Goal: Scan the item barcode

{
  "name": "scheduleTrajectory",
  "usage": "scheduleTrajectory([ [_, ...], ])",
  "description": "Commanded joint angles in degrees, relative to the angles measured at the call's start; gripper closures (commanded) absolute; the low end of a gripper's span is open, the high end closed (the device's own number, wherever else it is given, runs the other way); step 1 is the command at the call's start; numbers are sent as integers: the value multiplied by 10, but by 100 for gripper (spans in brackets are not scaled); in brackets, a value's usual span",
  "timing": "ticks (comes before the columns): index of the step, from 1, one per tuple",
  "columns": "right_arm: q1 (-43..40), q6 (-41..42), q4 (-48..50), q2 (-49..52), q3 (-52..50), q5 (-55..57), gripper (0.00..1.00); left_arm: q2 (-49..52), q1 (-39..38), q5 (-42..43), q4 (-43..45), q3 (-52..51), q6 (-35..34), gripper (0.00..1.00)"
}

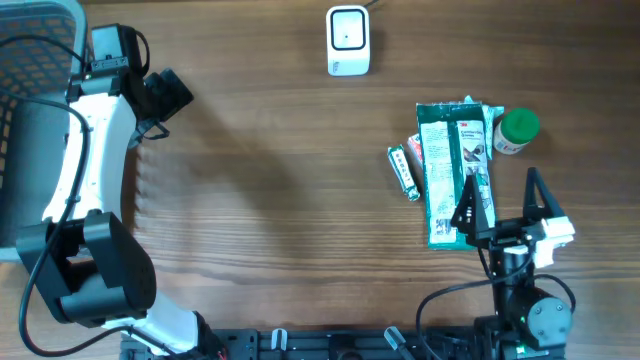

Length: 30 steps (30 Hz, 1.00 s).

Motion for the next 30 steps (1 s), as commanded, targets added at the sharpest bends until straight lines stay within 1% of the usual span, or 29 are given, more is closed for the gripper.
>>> scheduleTrajectory([
  [1, -4, 6, -84, -8, -1, 7, 0, 0, 8, 1, 0, 3, -4, 0],
  [4, -5, -33, -160, -8, -1, 6, 0, 0, 8, 1, 0, 3, -4, 0],
  [5, -5, -45, -172, -8, -1, 5, 0, 0, 8, 1, 0, 3, -4, 0],
  [8, -9, -130, -175, -8, -1, -25, 1, 0, 8, 1, 0, 3, -4, 0],
  [9, -12, -142, -177, -8, -1, -31, 0, 0, 8, 1, 0, 3, -4, 0],
  [12, -26, -147, -177, -8, -1, -36, 0, 0, 8, 1, 0, 3, -4, 0],
  [14, -31, -134, -177, -8, -1, -35, 0, 0, 8, 1, 0, 3, -4, 0],
  [30, -31, -136, -177, -5, -1, -35, 0, 0, 8, 1, 0, 3, -4, 0],
])
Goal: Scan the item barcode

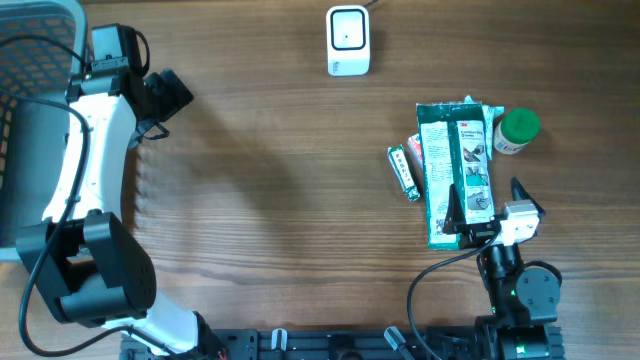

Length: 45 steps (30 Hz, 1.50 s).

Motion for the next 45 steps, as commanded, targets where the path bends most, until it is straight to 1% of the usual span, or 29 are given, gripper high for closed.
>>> scheduleTrajectory([
  [1, -2, -10, 1, -3, 0, -10, 0, 0, 8, 1, 0, 3, -4, 0],
  [16, -2, -10, 1, -3, 0, -10, 0, 2, 7, 1, 0, 3, -4, 0],
  [20, -2, -10, 1, -3, 0, -11, 0, -3, -15, 0, 0, 3, -4, 0],
  [22, -2, -10, 1, -3, 0, -11, 0, -21, -40, 0, 0, 3, -4, 0],
  [27, -2, -10, 1, -3, 0, -10, 0, -95, -122, 1, 0, 3, -4, 0],
  [30, -2, -10, 1, -3, 0, -11, 0, -168, -186, 1, 0, 3, -4, 0],
  [35, -2, -10, 1, -3, 0, -11, 0, -297, -248, 1, 0, 3, -4, 0],
  [37, -2, -10, 1, -3, 0, -11, 0, -348, -262, 1, 0, 3, -4, 0],
  [38, -2, -10, 1, -3, 0, -11, 0, -431, -270, -1, -1, 3, -3, 0],
  [40, -2, -10, 1, -3, 0, -11, 0, -473, -267, -28, -10, 2, -3, 0],
  [42, -2, -10, 1, -3, 0, -10, 0, -516, -251, -47, -24, 0, -3, 0],
  [45, -2, -10, 1, -3, 0, -11, 0, -586, -205, -38, -50, -8, -4, 0],
])
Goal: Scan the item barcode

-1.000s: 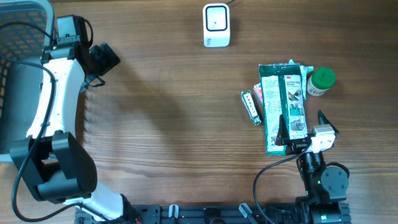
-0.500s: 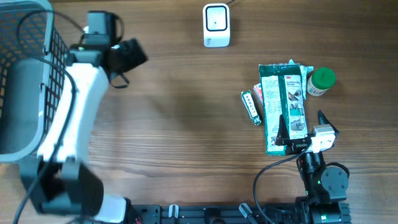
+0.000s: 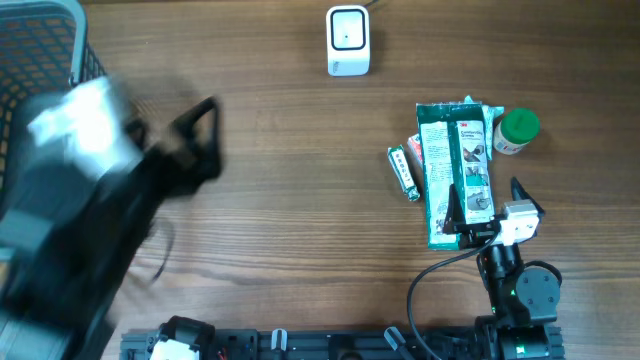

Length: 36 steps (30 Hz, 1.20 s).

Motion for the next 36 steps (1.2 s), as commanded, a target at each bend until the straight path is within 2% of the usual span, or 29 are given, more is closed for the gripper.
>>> scheduleTrajectory([
  [1, -2, -10, 1, -3, 0, -10, 0, -87, 53, -19, -28, -12, -3, 0],
  [11, -2, -10, 1, -3, 0, -10, 0, -332, 176, -25, -39, -144, -5, 0],
  [15, -2, -10, 2, -3, 0, -10, 0, -402, 196, -25, 6, -221, -5, 0],
  [18, -2, -10, 2, -3, 0, -10, 0, -445, 200, -13, 93, -291, -5, 0],
  [23, -2, -10, 2, -3, 0, -10, 0, -499, 200, 23, 315, -426, -5, 0],
  [32, -2, -10, 2, -3, 0, -10, 0, -503, 200, 57, 653, -609, -5, 0],
  [36, -2, -10, 2, -3, 0, -10, 0, -503, 200, 57, 757, -698, -6, 0],
])
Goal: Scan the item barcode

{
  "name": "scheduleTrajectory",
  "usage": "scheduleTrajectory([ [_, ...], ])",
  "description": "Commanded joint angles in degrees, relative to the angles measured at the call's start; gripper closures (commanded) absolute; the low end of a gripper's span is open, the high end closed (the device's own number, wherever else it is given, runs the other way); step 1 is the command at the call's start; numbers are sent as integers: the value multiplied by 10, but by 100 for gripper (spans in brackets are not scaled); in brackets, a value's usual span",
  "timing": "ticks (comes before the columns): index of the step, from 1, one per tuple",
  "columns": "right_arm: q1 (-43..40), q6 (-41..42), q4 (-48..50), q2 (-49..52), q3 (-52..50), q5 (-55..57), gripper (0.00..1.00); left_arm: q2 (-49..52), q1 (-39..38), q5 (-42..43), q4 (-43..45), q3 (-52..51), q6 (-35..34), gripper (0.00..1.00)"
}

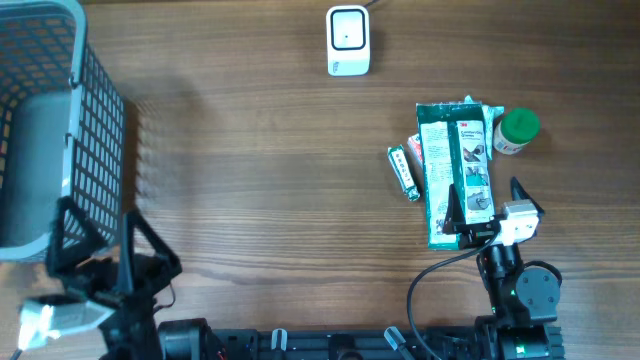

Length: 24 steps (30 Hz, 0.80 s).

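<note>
A white barcode scanner (pixel 347 40) stands at the far edge of the table. At the right lies a long green packet (pixel 455 160), with a small gum pack (pixel 403 171) on its left and a green-lidded bottle (pixel 516 130) on its right. My right gripper (pixel 487 203) is open at the packet's near end, one finger lying over the packet and the other off its right side. My left gripper (pixel 105 238) is open at the near left corner, beside the basket, with nothing between its fingers.
A grey wire basket (pixel 90 120) fills the far left of the table. The right arm's base and cable (pixel 440 285) sit at the near edge.
My left arm, a blur over the left middle of the table before, is now drawn back to the near left corner with its fingers spread. The right gripper and the items have not moved.
First my left arm reached along the basket at the far left, and my right gripper stood open just right of the packet's near end. Then the right gripper had shifted left onto the packet's end and stayed. The left arm has since pulled back to the near left corner.
</note>
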Motion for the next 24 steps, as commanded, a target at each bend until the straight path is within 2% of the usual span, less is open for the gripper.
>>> scheduleTrajectory([
  [1, -2, -10, 2, -3, 0, -9, 0, -6, 3, 11, 67, -88, -1, 0],
  [4, -2, -10, 2, -3, 0, -8, 0, -6, 3, 11, 94, -134, -1, 0],
  [10, -2, -10, 2, -3, 0, -9, 0, -6, 3, 11, 81, -181, -1, 0],
  [18, -2, -10, 1, -3, 0, -9, 0, -6, 3, 9, 1, -214, 1, 0],
  [24, -2, -10, 2, -3, 0, -8, 0, -6, 3, 9, -118, -216, 14, 0],
])
